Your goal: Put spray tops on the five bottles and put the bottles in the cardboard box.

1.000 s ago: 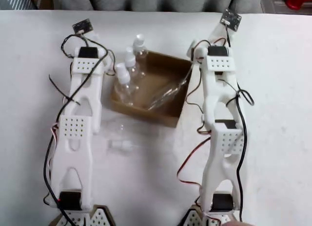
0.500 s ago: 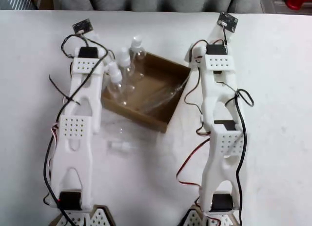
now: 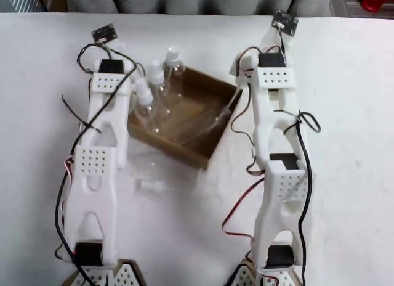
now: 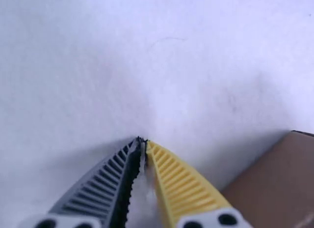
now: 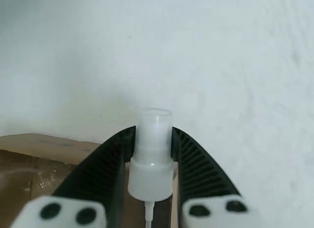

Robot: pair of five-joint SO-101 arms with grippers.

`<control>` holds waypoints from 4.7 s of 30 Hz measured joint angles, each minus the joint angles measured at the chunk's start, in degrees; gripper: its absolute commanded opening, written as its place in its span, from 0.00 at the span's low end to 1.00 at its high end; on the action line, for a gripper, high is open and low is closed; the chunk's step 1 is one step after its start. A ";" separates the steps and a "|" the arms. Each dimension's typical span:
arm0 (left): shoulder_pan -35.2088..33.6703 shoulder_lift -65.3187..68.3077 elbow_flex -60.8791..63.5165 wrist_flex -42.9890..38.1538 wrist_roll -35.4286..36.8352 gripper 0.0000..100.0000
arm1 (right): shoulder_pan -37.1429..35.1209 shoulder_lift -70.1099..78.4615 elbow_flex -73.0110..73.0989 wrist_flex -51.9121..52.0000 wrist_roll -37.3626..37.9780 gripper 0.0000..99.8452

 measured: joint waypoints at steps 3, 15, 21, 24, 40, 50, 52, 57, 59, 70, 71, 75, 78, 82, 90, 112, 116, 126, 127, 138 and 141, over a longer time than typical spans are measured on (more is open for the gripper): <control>0.00 0.00 0.00 0.00 0.00 0.02 | -0.26 -1.05 0.00 2.02 0.00 0.01; 0.00 0.00 0.00 0.00 0.00 0.02 | -5.71 -4.48 0.00 13.01 0.00 0.01; 0.00 0.00 0.00 0.00 0.00 0.02 | -8.18 -7.91 0.00 16.53 -0.09 0.01; 0.00 0.00 0.00 0.00 0.00 0.02 | -9.32 -9.67 0.00 18.29 -0.09 0.01; 0.00 0.00 0.00 0.00 0.00 0.02 | -17.14 -14.59 2.29 23.47 0.00 0.02; 0.00 0.00 0.00 0.00 0.00 0.02 | -17.41 -26.64 25.85 3.34 -0.09 0.02; 0.00 0.00 0.00 0.00 0.00 0.02 | -17.41 -29.80 31.30 -1.14 -0.09 0.02; 0.00 0.00 0.00 0.00 0.00 0.02 | -17.41 -36.48 40.88 -8.70 -0.09 0.01; 0.00 0.00 0.00 0.00 0.00 0.02 | -17.41 -38.33 43.96 -11.87 -0.09 0.01; 0.00 0.00 0.00 0.00 0.00 0.02 | -17.41 -42.81 55.38 -26.90 1.58 0.01; 0.00 0.00 0.00 0.00 0.00 0.02 | -17.41 -42.81 55.74 -27.87 1.85 0.01; 0.00 0.00 0.00 0.00 0.00 0.02 | -17.41 -42.81 57.32 -31.74 2.02 0.01; 0.00 0.00 0.00 0.00 0.00 0.02 | -17.41 -42.81 58.46 -34.20 2.11 0.01; 0.00 0.00 0.00 0.00 0.00 0.02 | -17.41 -42.81 58.64 -34.99 2.37 0.01; 0.00 0.00 0.00 0.00 0.00 0.02 | -18.29 -45.80 61.19 -35.78 4.13 0.02; 0.00 0.00 0.00 0.00 0.00 0.02 | -20.04 -52.04 84.92 -72.97 7.21 0.02; 0.00 0.00 0.00 0.00 0.00 0.02 | -20.13 -52.04 87.12 -79.21 7.65 0.02; 0.00 0.00 0.00 0.00 0.00 0.02 | -20.13 -52.04 87.38 -85.10 8.70 0.02; 0.00 0.00 0.00 0.00 0.00 0.02 | -20.13 -52.04 87.82 -85.27 8.70 0.02; 0.00 0.00 0.00 0.00 0.00 0.02 | -20.22 -52.04 96.53 -101.01 8.70 0.02; 0.00 0.00 0.00 0.00 0.00 0.02 | -20.22 -52.04 97.05 -104.44 8.70 0.02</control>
